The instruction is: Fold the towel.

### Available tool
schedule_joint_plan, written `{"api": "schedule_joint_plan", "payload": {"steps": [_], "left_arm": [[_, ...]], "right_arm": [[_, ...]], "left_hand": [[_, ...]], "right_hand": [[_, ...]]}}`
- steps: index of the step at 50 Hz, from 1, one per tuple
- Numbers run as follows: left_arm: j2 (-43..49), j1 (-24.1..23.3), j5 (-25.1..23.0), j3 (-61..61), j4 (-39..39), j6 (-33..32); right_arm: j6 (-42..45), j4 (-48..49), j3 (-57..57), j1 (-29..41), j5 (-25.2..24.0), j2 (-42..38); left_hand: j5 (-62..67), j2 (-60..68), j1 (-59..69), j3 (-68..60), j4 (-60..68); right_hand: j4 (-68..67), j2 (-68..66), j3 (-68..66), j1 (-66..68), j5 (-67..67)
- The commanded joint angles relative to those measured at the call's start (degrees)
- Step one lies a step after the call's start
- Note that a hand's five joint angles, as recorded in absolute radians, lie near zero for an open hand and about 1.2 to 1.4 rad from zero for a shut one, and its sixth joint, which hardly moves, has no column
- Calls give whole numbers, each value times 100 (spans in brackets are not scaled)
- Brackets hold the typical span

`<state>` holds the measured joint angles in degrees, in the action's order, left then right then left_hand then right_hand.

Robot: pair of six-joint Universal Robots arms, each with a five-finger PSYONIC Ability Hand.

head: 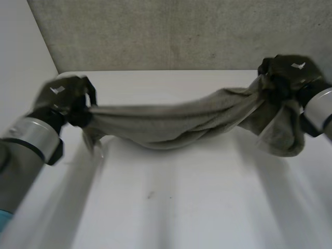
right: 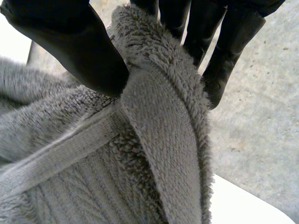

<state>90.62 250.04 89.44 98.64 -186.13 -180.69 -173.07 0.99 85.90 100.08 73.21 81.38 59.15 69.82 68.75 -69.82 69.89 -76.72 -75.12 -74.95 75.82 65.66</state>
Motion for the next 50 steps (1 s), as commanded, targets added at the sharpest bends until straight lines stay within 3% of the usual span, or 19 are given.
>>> {"api": "schedule_joint_plan", "payload": {"steps": [1, 10, 16, 24, 28, 33, 50], "left_arm": [[-729, 264, -23, -231, 489, -309], [-694, 229, -32, -47, 683, -309], [-343, 221, -102, 173, 657, -300], [140, 36, -102, 340, 639, -265], [246, 18, -102, 419, 604, -274], [237, 18, -102, 463, 604, -274], [237, 18, -93, 516, 543, -274]], "right_arm": [[54, -1521, -591, -638, -1044, 308], [125, -1760, -451, -735, -1257, 229], [571, -1717, -188, -665, -1169, -445], [749, -1049, 437, -568, -1107, -1107], [740, -470, 796, -533, -871, -1177], [740, -398, 858, -262, -668, -1177], [529, -73, 709, 565, -35, -1133]], "left_hand": [[1085, 1018, 1125, -1018, 1011], [1085, 1018, 1125, -1018, 1011], [1085, 1018, 1125, -1018, 1011], [1085, 1018, 1125, -1018, 1011], [1085, 1018, 1125, -1018, 1011], [1085, 1018, 1125, -1018, 1011], [1085, 1018, 1125, -1018, 1011]], "right_hand": [[-328, -488, -505, 418, 434], [-328, -488, -505, 418, 434], [-328, -488, -505, 418, 434], [1853, 1692, 1675, -1763, -1747], [2790, 2630, 2613, -2701, -2684], [3986, 3825, 3808, -3896, -3880], [4107, 3946, 3930, -4017, -4001]]}}
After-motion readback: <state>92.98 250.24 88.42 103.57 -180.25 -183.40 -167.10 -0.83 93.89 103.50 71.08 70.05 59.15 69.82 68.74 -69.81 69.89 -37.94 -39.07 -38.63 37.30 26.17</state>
